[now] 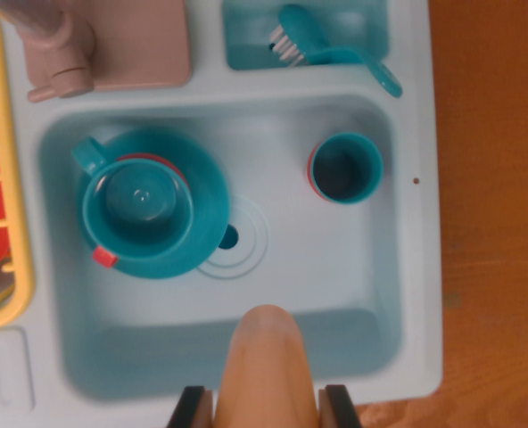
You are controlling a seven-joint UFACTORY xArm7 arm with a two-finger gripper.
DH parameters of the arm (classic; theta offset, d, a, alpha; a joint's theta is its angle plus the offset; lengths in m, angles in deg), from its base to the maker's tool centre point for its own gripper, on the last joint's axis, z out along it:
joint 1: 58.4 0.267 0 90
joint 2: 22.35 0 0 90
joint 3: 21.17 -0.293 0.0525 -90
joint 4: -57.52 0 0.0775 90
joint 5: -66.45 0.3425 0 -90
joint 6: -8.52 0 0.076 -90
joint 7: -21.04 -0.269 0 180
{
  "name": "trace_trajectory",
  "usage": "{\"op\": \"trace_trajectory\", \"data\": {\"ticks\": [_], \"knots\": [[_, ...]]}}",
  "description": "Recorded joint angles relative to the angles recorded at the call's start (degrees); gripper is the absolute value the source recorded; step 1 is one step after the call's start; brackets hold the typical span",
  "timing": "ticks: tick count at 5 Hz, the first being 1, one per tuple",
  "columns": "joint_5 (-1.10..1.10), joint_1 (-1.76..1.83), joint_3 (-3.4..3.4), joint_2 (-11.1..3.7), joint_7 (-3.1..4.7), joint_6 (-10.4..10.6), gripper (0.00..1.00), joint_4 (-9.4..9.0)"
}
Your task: Pick detergent from the sink
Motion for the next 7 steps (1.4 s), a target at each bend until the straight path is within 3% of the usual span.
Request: {"op": "trace_trajectory", "data": {"ticks": [1, 2, 3, 4, 7], "knots": [[0.00, 0.00, 0.00, 0.00, 0.00, 0.00, 1.00, 0.00], [0.02, 0.03, -0.02, 0.54, 0.09, -1.65, 1.00, 1.12], [0.02, 0.03, -0.02, 0.54, 0.09, -1.65, 1.00, 1.12], [0.03, 0.05, -0.04, 0.99, 0.16, -3.06, 1.00, 2.07], [0.04, 0.07, -0.06, 1.32, 0.22, -4.08, 1.00, 2.77]]}}
